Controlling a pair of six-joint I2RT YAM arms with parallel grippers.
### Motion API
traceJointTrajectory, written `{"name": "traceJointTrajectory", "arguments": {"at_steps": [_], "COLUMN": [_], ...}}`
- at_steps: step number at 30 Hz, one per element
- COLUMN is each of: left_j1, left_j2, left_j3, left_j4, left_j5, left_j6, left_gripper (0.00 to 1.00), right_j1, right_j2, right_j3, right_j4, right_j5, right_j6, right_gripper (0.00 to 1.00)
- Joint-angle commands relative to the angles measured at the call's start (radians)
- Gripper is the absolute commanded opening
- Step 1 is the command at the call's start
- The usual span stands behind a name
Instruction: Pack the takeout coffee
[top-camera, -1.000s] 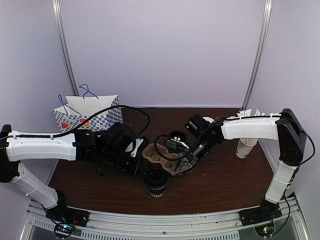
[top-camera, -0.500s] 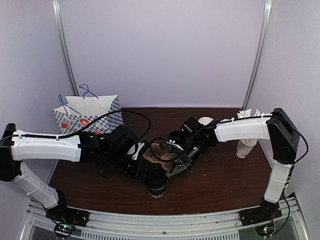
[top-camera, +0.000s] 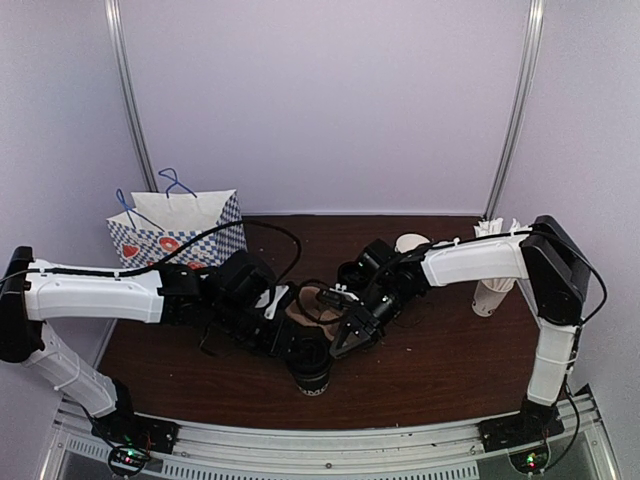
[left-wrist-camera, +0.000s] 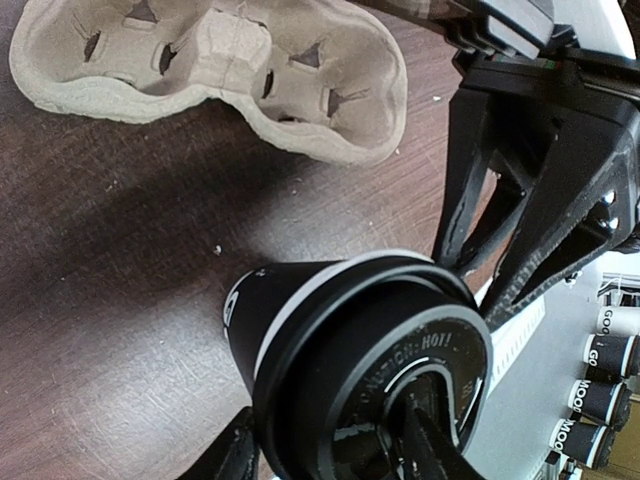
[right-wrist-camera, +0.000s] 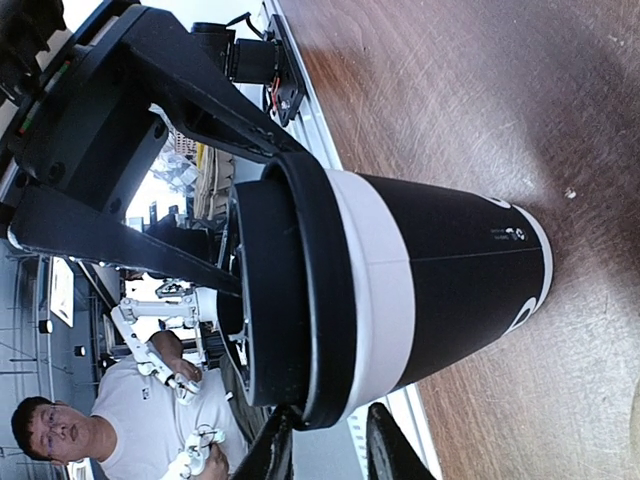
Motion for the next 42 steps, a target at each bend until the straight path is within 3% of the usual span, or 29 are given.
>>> {"name": "traceJointTrajectory", "arguments": {"at_steps": [1, 12, 23, 27, 42], "left_j1": [0.008, 0.020, 0.032, 0.036, 0.065], "left_j2": [0.035, -0.038, -0.065, -0.048, -0.003], "left_j3": [-0.020, -0.062, -0.030, -0.018, -0.033], "left_j4": [0.038, 0.157, 0.106, 0.097, 0.144], "left_j5": [0.009, 0.023, -0.042, -0.045, 0.002], "left_j6": [0.007, 0.047, 0.093, 0.104, 0.114], "left_gripper": [0.47, 0.39, 0.55, 0.56, 0.41], "right_j1": [0.007, -0.007, -0.023, -0.030, -0.048], "right_j2": [0.037, 0.028, 0.008, 0.016, 0.071], "right_j3": [0.018, 0.054, 0.060, 0.076, 0.092], "right_j4": [0.041, -0.008, -0.021, -0.031, 0.002], "right_j5": [-0.003, -0.021, -0.008, 0.001, -0.007], "right_j6": [0.018, -0.027, -0.043, -0.051, -0.038], "right_gripper": [0.25, 0.32, 0.33, 0.33, 0.31]}}
